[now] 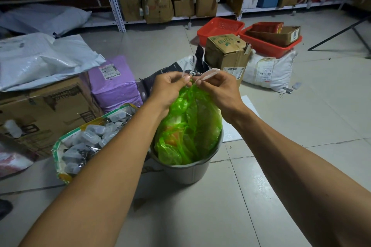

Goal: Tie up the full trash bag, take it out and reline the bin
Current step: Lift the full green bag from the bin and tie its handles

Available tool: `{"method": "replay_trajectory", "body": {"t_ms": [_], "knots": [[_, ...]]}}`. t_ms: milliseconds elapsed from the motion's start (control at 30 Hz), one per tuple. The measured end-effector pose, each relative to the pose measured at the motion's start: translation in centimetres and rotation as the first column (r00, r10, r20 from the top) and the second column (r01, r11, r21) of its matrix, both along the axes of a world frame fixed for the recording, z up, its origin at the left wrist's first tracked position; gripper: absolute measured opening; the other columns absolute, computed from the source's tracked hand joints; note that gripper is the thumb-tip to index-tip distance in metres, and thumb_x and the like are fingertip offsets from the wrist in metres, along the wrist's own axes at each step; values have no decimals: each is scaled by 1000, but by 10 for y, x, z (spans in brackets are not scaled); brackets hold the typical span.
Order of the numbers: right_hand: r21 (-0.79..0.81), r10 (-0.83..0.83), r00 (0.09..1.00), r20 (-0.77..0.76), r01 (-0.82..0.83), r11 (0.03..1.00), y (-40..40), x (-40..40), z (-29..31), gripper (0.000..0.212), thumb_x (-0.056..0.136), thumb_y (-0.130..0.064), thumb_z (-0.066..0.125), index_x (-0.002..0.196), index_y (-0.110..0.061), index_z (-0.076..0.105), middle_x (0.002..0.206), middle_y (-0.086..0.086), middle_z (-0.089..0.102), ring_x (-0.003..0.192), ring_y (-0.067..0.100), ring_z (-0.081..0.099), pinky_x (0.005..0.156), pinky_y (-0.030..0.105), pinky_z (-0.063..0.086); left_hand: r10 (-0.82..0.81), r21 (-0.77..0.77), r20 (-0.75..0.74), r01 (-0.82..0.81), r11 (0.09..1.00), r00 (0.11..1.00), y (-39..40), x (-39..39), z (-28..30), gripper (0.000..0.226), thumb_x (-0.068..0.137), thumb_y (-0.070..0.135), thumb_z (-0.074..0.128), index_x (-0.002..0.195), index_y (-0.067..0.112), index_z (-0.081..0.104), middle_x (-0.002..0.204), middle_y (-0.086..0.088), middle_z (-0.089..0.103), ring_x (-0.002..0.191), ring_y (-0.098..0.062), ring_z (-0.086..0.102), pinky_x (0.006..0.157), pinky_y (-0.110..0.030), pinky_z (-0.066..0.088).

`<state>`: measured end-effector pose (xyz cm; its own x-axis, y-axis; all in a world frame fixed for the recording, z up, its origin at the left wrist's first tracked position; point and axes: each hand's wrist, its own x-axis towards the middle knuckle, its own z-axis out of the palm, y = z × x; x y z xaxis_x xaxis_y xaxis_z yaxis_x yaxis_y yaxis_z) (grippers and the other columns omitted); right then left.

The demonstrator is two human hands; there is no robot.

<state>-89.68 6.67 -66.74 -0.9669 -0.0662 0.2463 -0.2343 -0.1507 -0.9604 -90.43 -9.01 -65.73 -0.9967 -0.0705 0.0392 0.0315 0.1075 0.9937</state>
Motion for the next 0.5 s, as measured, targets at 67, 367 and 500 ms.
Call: {"method": "replay_trajectory", "body": {"t_ms": [67, 367, 500], "knots": [[39, 19, 1000, -16, -18, 999, 1, 0, 0, 16, 81, -3, 76, 87, 6, 64, 86, 17, 74, 87, 28, 73, 84, 40, 58, 4, -125, -11, -6, 992, 1000, 4, 0, 3, 19, 91, 15, 67, 76, 24, 74, 79, 4, 72, 86, -14, 67, 96, -44, 53], [302, -114, 980, -164, 160, 940, 7, -2, 1, 10, 80, -10, 76, 79, -17, 69, 78, 1, 72, 81, 19, 70, 77, 41, 58, -181, -660, 78, 187, 728, 980, 11, 0, 15, 28, 97, 29, 56, 82, 15, 75, 61, -2, 54, 54, -16, 41, 65, -33, 33], [325, -165, 966, -200, 224, 919, 6, -5, 1, 6, 81, -12, 74, 79, -13, 68, 75, -3, 68, 75, 9, 64, 71, 29, 51, -265, -642, 173, 313, 700, 949, 10, 0, 17, 25, 99, 28, 52, 93, 23, 76, 62, 0, 52, 63, -26, 57, 74, -40, 46]]}}
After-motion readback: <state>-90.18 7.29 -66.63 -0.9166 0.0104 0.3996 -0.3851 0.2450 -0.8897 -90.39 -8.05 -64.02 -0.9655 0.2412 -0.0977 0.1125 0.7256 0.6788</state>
